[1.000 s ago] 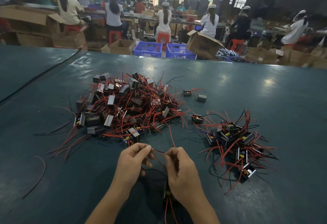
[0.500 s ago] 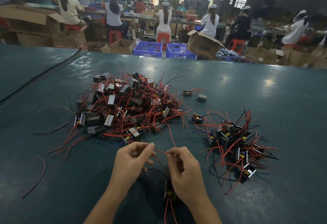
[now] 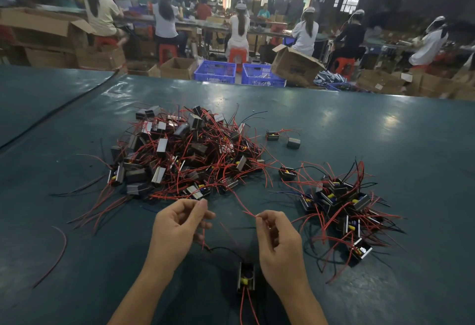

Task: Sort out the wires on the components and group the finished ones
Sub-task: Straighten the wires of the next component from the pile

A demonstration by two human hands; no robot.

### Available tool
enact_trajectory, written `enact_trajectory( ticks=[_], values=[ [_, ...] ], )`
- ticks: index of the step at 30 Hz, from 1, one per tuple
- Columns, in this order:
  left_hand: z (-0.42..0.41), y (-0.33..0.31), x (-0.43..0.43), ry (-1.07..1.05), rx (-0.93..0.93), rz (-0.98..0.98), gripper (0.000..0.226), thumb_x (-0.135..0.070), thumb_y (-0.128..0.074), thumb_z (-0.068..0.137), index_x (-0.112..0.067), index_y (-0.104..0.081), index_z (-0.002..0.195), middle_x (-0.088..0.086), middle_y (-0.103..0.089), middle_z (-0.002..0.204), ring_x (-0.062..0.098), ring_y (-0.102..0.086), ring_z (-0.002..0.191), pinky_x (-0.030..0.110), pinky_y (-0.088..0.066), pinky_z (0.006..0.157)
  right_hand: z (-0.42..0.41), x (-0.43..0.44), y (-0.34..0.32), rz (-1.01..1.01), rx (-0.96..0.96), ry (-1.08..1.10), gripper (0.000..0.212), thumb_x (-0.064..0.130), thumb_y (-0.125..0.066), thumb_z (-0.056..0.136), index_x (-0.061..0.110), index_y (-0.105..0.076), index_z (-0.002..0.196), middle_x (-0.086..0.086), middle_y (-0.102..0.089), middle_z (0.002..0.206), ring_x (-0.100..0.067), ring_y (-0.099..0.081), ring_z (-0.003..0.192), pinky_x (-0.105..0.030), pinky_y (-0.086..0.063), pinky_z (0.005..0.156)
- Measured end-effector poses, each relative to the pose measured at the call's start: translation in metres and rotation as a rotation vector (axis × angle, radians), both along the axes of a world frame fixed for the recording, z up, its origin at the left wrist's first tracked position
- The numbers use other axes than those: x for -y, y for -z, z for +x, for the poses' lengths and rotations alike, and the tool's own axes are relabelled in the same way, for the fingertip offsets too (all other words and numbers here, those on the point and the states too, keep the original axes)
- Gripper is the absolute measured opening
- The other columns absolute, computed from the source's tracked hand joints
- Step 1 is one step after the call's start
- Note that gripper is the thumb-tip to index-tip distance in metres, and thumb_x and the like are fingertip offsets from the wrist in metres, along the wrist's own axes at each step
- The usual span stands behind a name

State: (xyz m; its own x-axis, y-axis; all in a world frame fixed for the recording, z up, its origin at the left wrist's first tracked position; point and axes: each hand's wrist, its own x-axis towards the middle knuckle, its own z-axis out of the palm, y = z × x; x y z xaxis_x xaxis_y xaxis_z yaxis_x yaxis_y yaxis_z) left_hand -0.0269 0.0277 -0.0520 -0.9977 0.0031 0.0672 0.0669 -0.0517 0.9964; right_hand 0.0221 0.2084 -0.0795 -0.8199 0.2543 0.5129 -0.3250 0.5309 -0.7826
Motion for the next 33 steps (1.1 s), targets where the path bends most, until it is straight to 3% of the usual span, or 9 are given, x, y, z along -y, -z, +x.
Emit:
enact_trajectory(
  ticks=[4, 7, 11, 13, 17, 21, 24, 27, 33],
  values=[
    [0.006, 0.001, -0.008, 0.024, -0.048, -0.157, 0.020, -0.030, -0.065, 0.086, -0.012, -0.070, 0.078, 0.003, -0.074, 0.075, 0.020, -0.070, 0.068, 0.031, -0.057, 0.052, 0.000, 0.004, 0.000, -0.010, 0.018, 0.005, 0.012, 0.042, -0.049, 0.094, 0.034, -0.057, 0.090, 0.012, -0.055, 0.070, -0.011, -0.049, 0.055, -0.022, -0.040, 0.052],
    [0.003, 0.001, -0.003, -0.010, -0.030, -0.173, 0.020, -0.031, -0.066, 0.086, -0.013, -0.070, 0.080, 0.002, -0.074, 0.075, 0.022, -0.071, 0.066, 0.036, -0.059, 0.056, 0.001, 0.004, 0.001, -0.041, 0.043, -0.008, 0.007, 0.042, -0.048, 0.094, 0.040, -0.053, 0.090, 0.007, -0.061, 0.074, -0.013, -0.053, 0.053, -0.032, -0.046, 0.050],
    [0.001, 0.003, -0.001, 0.092, 0.065, -0.097, 0.005, -0.011, -0.073, 0.083, -0.009, -0.071, 0.087, 0.006, -0.075, 0.079, 0.020, -0.073, 0.075, 0.022, -0.057, 0.059, 0.000, 0.006, 0.001, -0.046, 0.078, -0.006, 0.009, 0.040, -0.048, 0.095, 0.047, -0.050, 0.089, -0.001, -0.066, 0.079, -0.020, -0.058, 0.054, -0.044, -0.050, 0.056],
    [0.003, 0.003, -0.003, 0.111, 0.084, -0.048, 0.013, -0.005, -0.076, 0.079, -0.009, -0.071, 0.090, 0.006, -0.076, 0.082, 0.020, -0.073, 0.078, 0.021, -0.057, 0.062, 0.000, 0.007, 0.001, -0.050, 0.089, -0.009, 0.009, 0.042, -0.047, 0.095, 0.048, -0.050, 0.089, -0.007, -0.065, 0.080, -0.023, -0.057, 0.053, -0.046, -0.049, 0.055],
    [0.005, 0.004, -0.008, 0.055, 0.110, 0.004, 0.024, -0.006, -0.079, 0.078, -0.014, -0.069, 0.098, -0.002, -0.073, 0.096, 0.022, -0.074, 0.080, 0.032, -0.059, 0.071, 0.000, 0.008, 0.002, -0.036, 0.090, -0.011, 0.018, 0.028, -0.051, 0.099, 0.046, -0.051, 0.093, -0.006, -0.058, 0.070, -0.018, -0.050, 0.050, -0.039, -0.044, 0.049],
    [0.007, 0.007, -0.012, 0.051, 0.092, -0.047, 0.011, -0.014, -0.075, 0.083, -0.014, -0.070, 0.093, 0.002, -0.074, 0.087, 0.020, -0.074, 0.074, 0.023, -0.058, 0.062, -0.001, 0.010, 0.003, -0.058, 0.125, -0.027, 0.013, 0.028, -0.053, 0.098, 0.039, -0.054, 0.091, -0.003, -0.052, 0.061, -0.014, -0.043, 0.047, -0.035, -0.041, 0.047],
    [0.009, 0.006, -0.014, 0.133, 0.148, 0.011, 0.008, -0.007, -0.070, 0.086, -0.009, -0.073, 0.093, 0.010, -0.075, 0.082, 0.022, -0.074, 0.073, 0.022, -0.057, 0.060, -0.001, 0.010, 0.005, -0.051, 0.129, -0.015, 0.012, 0.024, -0.058, 0.096, 0.034, -0.057, 0.089, 0.004, -0.062, 0.072, -0.014, -0.054, 0.057, -0.033, -0.047, 0.053],
    [0.009, 0.004, -0.013, 0.167, 0.177, 0.113, 0.009, -0.002, -0.070, 0.083, -0.003, -0.073, 0.091, 0.016, -0.075, 0.080, 0.022, -0.073, 0.072, 0.021, -0.056, 0.059, -0.001, 0.011, 0.004, -0.028, 0.124, -0.028, 0.018, 0.017, -0.061, 0.095, 0.035, -0.061, 0.095, 0.015, -0.066, 0.085, -0.012, -0.061, 0.069, -0.018, -0.046, 0.058],
    [0.013, -0.001, -0.015, 0.214, 0.158, 0.214, 0.018, -0.017, -0.077, 0.065, -0.008, -0.077, 0.080, 0.017, -0.073, 0.077, 0.019, -0.071, 0.068, 0.021, -0.055, 0.058, -0.001, 0.012, 0.001, 0.013, 0.062, -0.039, 0.018, 0.014, -0.061, 0.092, 0.030, -0.066, 0.097, 0.014, -0.059, 0.086, -0.012, -0.058, 0.068, -0.011, -0.040, 0.058]
  ],
)
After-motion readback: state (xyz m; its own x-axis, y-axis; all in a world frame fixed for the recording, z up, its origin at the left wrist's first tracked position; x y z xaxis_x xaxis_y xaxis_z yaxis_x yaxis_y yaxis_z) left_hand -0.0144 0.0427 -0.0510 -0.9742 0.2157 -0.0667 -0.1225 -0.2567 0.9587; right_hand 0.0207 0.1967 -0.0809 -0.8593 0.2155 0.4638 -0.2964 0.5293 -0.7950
